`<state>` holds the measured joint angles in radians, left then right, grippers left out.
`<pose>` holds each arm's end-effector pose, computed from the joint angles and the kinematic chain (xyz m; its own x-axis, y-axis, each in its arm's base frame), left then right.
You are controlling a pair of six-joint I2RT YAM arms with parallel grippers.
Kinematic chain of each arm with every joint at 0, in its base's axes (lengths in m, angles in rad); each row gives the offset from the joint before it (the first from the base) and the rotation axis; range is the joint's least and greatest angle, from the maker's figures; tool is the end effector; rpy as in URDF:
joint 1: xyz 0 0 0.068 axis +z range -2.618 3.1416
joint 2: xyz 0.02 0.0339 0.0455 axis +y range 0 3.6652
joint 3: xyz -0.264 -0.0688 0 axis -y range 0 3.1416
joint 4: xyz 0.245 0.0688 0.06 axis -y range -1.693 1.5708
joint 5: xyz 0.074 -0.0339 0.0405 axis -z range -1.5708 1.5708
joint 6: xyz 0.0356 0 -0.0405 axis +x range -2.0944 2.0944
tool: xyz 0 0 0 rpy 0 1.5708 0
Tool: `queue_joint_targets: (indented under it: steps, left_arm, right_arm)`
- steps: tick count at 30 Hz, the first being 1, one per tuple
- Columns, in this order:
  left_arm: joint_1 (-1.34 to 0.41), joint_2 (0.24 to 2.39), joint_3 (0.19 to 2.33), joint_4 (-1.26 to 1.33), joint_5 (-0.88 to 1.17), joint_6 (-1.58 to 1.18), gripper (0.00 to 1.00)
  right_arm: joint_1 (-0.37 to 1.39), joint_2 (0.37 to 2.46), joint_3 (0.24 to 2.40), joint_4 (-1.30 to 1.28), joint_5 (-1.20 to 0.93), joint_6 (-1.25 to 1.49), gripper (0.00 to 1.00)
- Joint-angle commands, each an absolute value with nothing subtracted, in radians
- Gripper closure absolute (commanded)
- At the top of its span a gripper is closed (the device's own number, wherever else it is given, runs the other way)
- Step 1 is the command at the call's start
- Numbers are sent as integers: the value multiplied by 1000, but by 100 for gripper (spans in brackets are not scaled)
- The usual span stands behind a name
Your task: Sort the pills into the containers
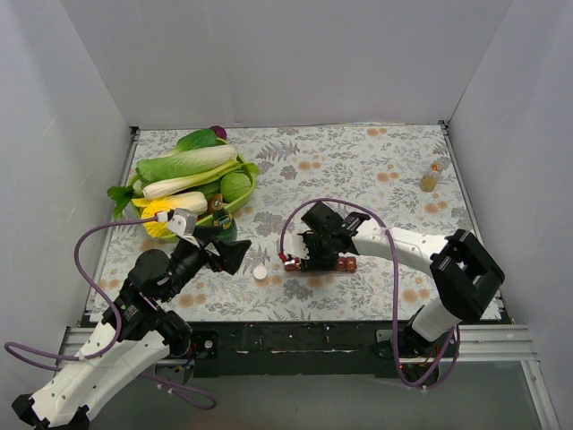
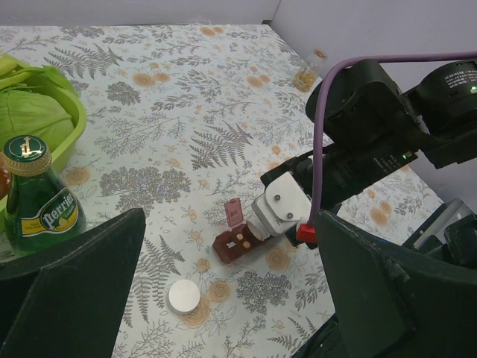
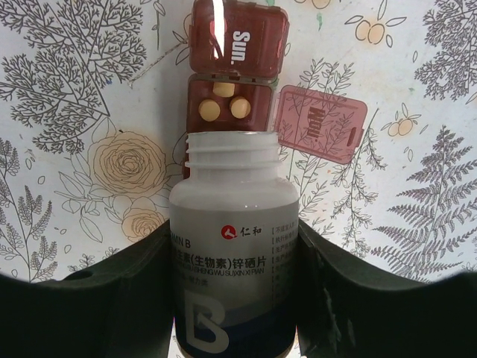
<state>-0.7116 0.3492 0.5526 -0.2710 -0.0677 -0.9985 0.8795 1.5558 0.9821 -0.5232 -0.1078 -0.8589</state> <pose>0.0841 -0.0694 0.3047 -0.5325 -0.6483 -0.5442 0.2822 0.4702 -0.8363 0.1911 0.2369 0.1976 0.2330 -0.8991 -0.3706 -0.9503 -0.1297 -0.2830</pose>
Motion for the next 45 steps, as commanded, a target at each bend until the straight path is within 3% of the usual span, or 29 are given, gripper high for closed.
queue_joint_targets:
  steps: [1,16,25,33,39,45]
  left_arm:
    - [-709,339,554,-285,-81,-985,2]
    - [-710,339,558,-301,-68,-1003,2]
    - [-709,439,601,-383,66,-1107,2]
    - [-710,692,702,-478,205,-1212,2]
    - [-712,912,733,-595,157,-1375,8]
    - [-736,1044,706,-647,-20,-1491,19]
  right_arm:
    - [887,1566,1025,-537,-94,-850,95]
    - [832,1517,1017,-522,-218,-810,96]
    - [666,1345,1032,-514,-578,-747,96]
    - [497,1166,1029,-339,-1021,-562,96]
    - [453,1161,1036,103,-1255,-116,96]
    - [433,1193,867,1133,-1325,698,95]
